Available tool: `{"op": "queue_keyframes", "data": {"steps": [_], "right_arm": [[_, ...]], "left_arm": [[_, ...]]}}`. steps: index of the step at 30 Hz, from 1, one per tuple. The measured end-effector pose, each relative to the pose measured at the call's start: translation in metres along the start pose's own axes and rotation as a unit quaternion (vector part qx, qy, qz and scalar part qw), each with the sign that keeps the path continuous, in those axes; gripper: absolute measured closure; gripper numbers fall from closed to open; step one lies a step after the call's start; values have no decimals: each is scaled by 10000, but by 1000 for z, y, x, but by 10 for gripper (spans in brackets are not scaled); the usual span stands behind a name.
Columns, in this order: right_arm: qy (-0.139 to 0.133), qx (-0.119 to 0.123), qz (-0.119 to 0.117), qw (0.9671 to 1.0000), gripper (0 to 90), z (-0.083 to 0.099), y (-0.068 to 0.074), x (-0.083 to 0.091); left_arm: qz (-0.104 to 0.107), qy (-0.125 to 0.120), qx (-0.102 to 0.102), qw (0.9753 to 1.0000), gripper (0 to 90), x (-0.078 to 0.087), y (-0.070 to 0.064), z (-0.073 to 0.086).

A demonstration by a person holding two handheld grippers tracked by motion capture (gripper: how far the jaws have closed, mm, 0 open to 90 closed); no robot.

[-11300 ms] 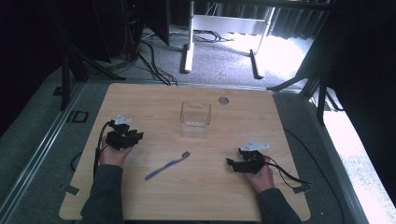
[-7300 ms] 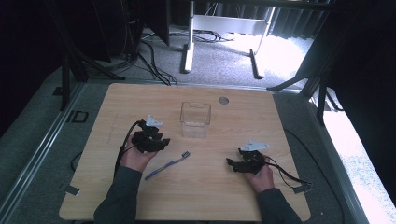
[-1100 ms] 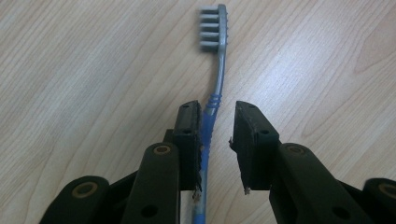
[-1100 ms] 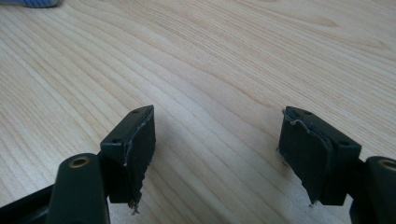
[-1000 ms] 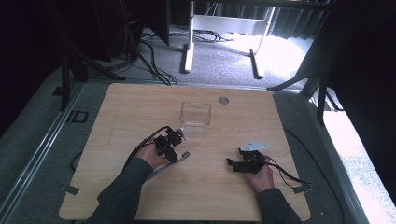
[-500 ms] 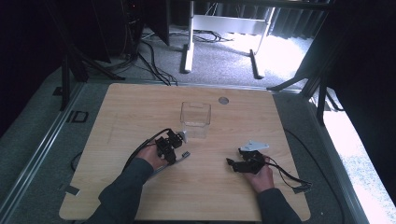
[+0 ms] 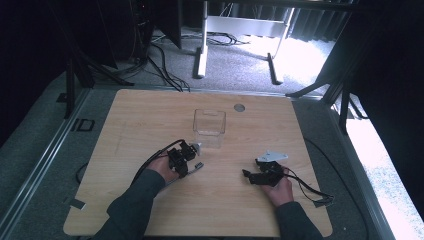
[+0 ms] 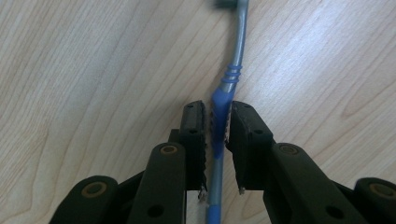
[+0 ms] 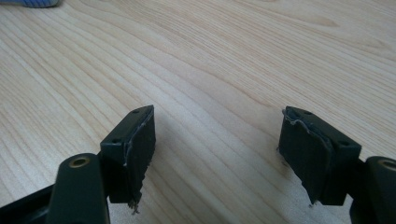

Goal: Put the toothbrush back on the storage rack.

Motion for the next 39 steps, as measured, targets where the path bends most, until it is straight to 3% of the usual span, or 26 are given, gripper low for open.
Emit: {"op": "queue_keyframes", "data": {"steps": [26,32,39], "right_arm": [[0,-1,1,10000,269,0,0,0],[2,-5,1,10000,269,0,0,0],[1,-5,0,10000,269,0,0,0]], "left_arm": [[89,107,-52,9999,808,-8,0,0],[61,38,-88,9999,822,-6,1,1],[30,-184,40,9998,821,5,6,4]]}}
Point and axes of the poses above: each handheld gripper's, and its own axes: x roughly backward along the jaws, z roughly out of its underside, y roughly to its left, the point moved 4 cm from there along -x, roughly forward along the jaws, and after that the axes turned 6 degrees about -y, right-handed, at the moved point
